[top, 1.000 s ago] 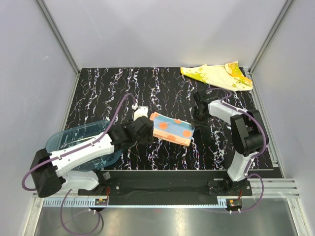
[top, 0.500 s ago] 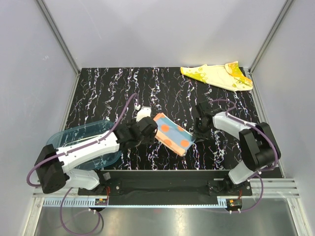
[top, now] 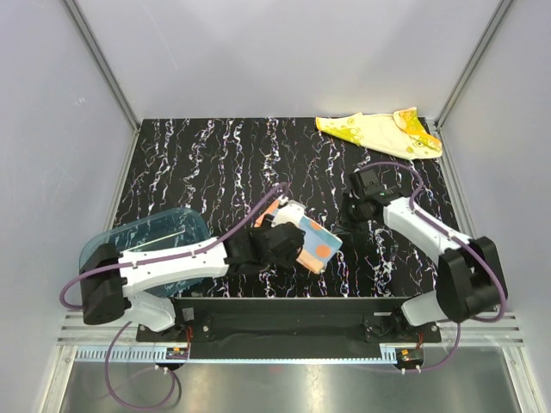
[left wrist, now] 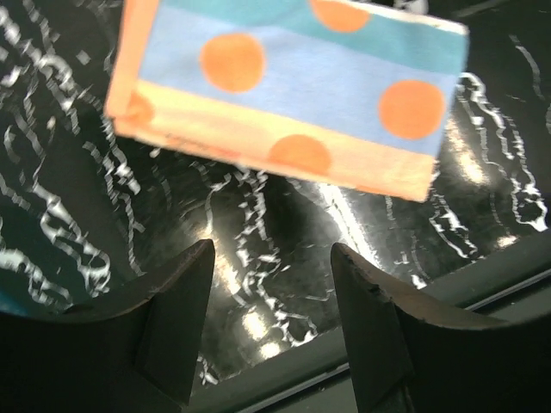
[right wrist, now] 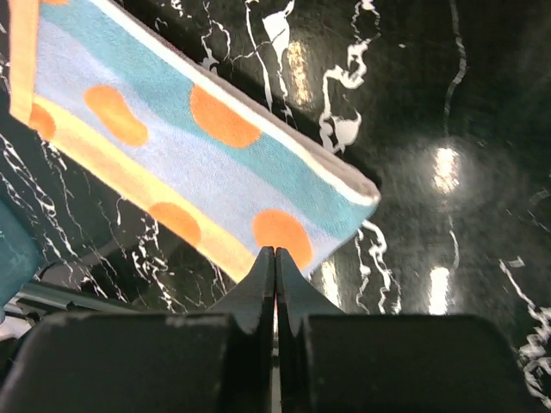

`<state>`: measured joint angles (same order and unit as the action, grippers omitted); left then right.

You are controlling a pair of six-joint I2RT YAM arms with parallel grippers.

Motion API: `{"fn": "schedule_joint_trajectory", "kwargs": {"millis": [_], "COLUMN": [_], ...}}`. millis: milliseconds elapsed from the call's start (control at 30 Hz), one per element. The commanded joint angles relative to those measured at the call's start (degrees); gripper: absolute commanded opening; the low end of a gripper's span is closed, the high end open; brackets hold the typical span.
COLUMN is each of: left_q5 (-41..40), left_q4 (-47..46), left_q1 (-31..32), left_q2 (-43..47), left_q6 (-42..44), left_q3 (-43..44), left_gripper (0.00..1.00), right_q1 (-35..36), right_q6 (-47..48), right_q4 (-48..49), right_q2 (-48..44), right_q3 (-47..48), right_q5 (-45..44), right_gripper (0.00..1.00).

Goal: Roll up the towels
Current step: Roll the towel

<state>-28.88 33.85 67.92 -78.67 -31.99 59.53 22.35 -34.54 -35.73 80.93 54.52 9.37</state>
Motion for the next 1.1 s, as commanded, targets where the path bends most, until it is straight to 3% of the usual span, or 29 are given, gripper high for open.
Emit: {"fn": "schedule_joint_trajectory", "kwargs": {"millis": [0,67,133,167,300,367,567,633,733,933,1067], "left_q5": [-0.9,-1.2,-5.5,-7.2,-6.0,-6.1,-2.6,-0.5,1.4,2.6,2.4], "left_q4": [-7.3,-10.5,-13.3,-14.6,-24.8,-25.0,-28.4,-29.0,-29.4,-29.5,-29.4], "left_q1": [1.8,3.4,6.0,6.7,6.8,6.9,7.7,8.3,8.9,10.0,10.1], "left_q2": [-1.7,-2.1,-1.3,-0.9,1.5,1.2,-1.3,-3.2,-6.4,-13.2,-17.0], "left_q6": [5.7,7.0,7.8,7.9,11.2,12.1,16.7,17.3,18.4,19.8,20.1], "left_q3": [3.4,3.3,3.0,1.7,-2.8,-2.5,-2.9,-2.9,-2.6,-1.7,-0.1], "left_gripper": [0.63,0.68,0.85,0.99,0.99,0.98,0.80,0.75,0.74,0.74,0.75], "right_q1": [0.1,0.1,0.1,0.1,0.1,0.1,0.1,0.1,-0.7,-4.2,-4.8], "right_q6": [0.1,-0.2,-0.4,-0.5,-0.4,-0.3,0.1,0.4,-0.4,-1.8,-1.8], "right_q4": [5.5,6.8,7.2,7.3,7.1,6.7,1.8,-1.3,-4.2,-8.4,-10.1], "right_q2": [5.2,7.2,9.2,9.8,11.4,11.0,3.0,0.8,-4.0,-11.6,-14.7], "right_q3": [-2.1,-3.2,-4.8,-5.5,-5.9,-5.8,-1.1,0.4,2.3,1.0,0.1], "right_q5": [3.8,3.6,2.3,2.1,1.8,1.9,-1.1,-4.2,-10.4,-13.8,-13.1], "right_gripper": [0.00,0.00,0.00,0.00,0.00,0.00,0.00,0.05,0.16,0.37,0.40]}}
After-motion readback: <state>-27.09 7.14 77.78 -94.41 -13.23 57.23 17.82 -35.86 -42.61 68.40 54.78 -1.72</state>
